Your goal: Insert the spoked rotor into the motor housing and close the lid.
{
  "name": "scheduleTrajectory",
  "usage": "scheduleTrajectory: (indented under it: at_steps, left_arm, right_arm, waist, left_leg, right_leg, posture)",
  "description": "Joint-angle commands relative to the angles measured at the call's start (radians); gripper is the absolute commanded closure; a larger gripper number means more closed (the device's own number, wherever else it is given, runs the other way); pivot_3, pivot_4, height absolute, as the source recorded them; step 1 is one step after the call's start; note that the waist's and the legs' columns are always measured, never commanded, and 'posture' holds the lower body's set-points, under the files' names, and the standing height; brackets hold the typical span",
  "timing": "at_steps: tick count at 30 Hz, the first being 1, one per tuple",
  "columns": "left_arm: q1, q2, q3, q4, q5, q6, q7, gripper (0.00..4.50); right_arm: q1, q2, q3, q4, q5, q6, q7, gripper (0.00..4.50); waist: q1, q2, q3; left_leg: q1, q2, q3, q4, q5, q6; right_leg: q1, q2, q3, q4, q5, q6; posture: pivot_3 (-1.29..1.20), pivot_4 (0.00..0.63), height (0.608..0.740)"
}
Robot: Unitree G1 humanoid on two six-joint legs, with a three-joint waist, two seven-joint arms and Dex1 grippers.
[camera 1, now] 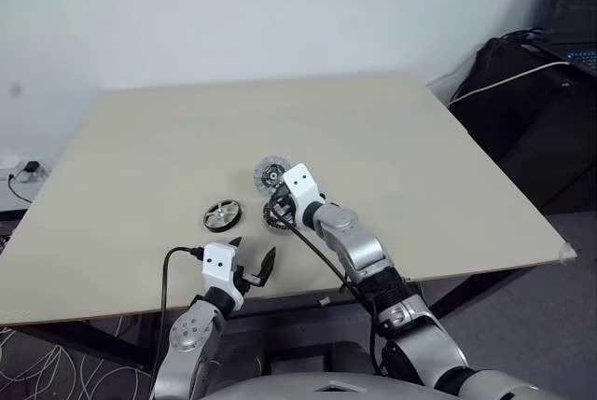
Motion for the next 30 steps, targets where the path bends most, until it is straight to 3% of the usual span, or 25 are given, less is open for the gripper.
scheduleTrajectory:
  at_steps: [1,7,17,30]
  left_arm:
    - [-0.009,-0.003,-0.002,-0.024,-0.014,-0.014,-0.001,0.0]
    - [-0.004,-0.004,0.0,-0.026,-0.016,-0.016,0.001,0.0]
    - [-0.012,0.002,-0.003,-0.022,-0.018,-0.01,-0.014,0.0]
    - [-0.012,-0.004,0.005,-0.023,-0.018,-0.011,-0.008,0.0]
  right_arm:
    - [-0.016,-0.018,-0.003,0.067,-0.02,-0.019,-0.011,4.48]
    - [0.014,-0.049,0.009,0.075,-0.039,-0.001,-0.007,4.48]
    - [-0.004,0.012,-0.027,-0.101,0.038,-0.044,0.023,4.48]
    - [0.043,-0.074,0.029,0.066,-0.059,0.02,-0.004,4.48]
  waist:
    - [0.0,0.0,0.0]
    - [0.001,0.0,0.0]
    - [-0.004,0.0,0.001]
    - [0.002,0.001,0.0]
  left_leg:
    - [0.0,0.0,0.0,0.0,0.0,0.0]
    - [0.002,0.0,0.0,0.0,0.0,0.0]
    - [0.0,0.0,0.0,0.0,0.0,0.0]
    - [0.001,0.0,0.0,0.0,0.0,-0.001]
  right_leg:
    - [0.0,0.0,0.0,0.0,0.0,0.0]
    - [0.001,0.0,0.0,0.001,-0.001,0.0]
    - [-0.001,0.0,0.0,0.002,-0.001,0.001]
    - [0.0,0.0,0.0,0.002,-0.001,0.0]
  posture:
    - [0.0,0.0,0.74]
    - [0.0,0.0,0.74]
    - [0.0,0.0,0.74]
    - [0.0,0.0,0.74]
